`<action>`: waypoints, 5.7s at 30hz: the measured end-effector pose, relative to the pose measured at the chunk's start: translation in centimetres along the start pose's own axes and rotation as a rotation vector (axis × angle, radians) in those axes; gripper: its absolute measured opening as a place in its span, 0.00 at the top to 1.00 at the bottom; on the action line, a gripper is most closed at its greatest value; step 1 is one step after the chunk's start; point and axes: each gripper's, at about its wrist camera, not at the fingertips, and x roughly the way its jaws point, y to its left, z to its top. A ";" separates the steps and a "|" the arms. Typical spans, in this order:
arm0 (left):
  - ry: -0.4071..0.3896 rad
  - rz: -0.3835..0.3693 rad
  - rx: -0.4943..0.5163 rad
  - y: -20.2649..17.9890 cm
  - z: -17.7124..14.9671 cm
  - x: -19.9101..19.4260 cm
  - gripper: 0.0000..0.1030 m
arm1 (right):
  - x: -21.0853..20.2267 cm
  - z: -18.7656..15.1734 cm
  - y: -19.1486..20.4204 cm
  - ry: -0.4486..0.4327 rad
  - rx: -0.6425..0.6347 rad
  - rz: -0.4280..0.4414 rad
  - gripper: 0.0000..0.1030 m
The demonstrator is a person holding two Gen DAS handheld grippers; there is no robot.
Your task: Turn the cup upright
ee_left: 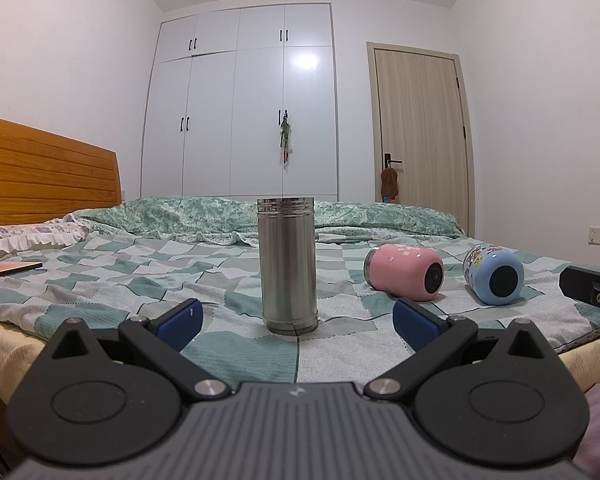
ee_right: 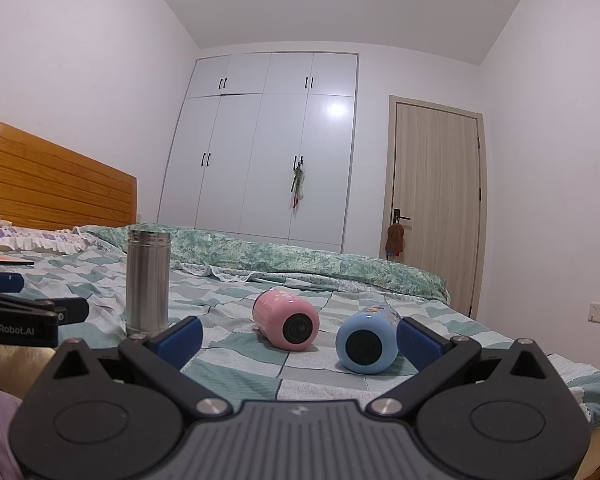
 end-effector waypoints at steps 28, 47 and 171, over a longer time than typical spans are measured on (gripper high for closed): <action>0.001 0.000 0.000 0.0 0.0 0.0 0.00 | 0.0 0.0 0.0 0.001 -0.001 0.000 0.00; 0.008 -0.012 -0.002 -0.1 0.2 0.1 0.00 | 0.1 0.1 0.5 0.013 -0.026 0.023 0.00; 0.849 -0.284 -0.027 -9.6 4.2 19.7 0.00 | 11.4 4.5 -10.9 0.399 0.121 0.129 0.00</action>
